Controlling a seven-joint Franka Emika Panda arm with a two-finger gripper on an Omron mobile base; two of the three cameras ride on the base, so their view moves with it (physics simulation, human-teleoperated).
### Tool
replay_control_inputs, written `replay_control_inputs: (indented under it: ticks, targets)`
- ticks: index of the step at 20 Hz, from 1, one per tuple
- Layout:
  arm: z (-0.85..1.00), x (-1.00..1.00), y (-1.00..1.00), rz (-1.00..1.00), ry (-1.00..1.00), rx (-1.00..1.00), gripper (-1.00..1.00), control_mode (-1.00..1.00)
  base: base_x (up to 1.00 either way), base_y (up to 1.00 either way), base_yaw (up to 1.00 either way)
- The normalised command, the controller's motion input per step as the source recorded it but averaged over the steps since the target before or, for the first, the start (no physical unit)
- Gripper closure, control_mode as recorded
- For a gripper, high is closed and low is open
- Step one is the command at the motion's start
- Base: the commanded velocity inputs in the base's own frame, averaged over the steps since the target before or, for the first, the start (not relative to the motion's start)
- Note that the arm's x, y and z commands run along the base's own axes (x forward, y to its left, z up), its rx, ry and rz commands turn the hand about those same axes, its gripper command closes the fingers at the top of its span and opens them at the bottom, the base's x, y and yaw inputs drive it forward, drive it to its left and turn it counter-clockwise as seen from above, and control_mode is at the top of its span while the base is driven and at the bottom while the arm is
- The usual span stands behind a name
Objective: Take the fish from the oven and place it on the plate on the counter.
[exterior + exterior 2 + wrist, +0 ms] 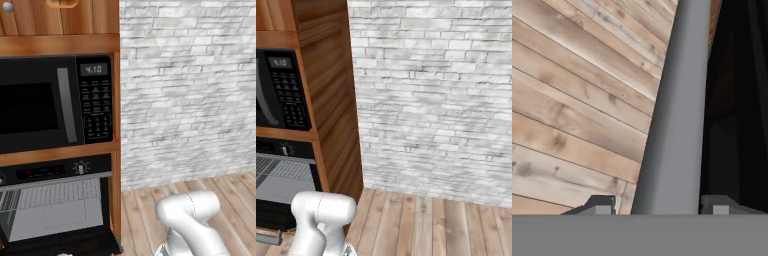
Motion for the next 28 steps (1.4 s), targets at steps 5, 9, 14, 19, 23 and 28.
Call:
replay_control_inputs:
  ticks: [5,9,14,19,23,28]
  targets:
    - [-0.17,-1.0,0.48,-0.12,0.07,0.11,-1.0,-1.0,0.0,0.0,0.0]
    - [0.23,-1.0,0.14,-0.03,0.14,0.1,-1.0,-1.0,0.0,0.0,0.0]
    - [0.77,-1.0,0.02,0.0,0.1,0.06,-1.0,-1.0,0.0,0.0,0.0]
    - [0.15,-1.0,0.12,0.01,0.02,0.01,-1.0,-1.0,0.0,0.0,0.0]
    - [0.06,-1.0,0.13,0.04,-0.3,0.0,-1.0,-1.0,0.0,0.0,0.0]
    - [0.87,-1.0,-0.21,0.16,-0.25,0.06,-1.0,-1.0,0.0,0.0,0.0]
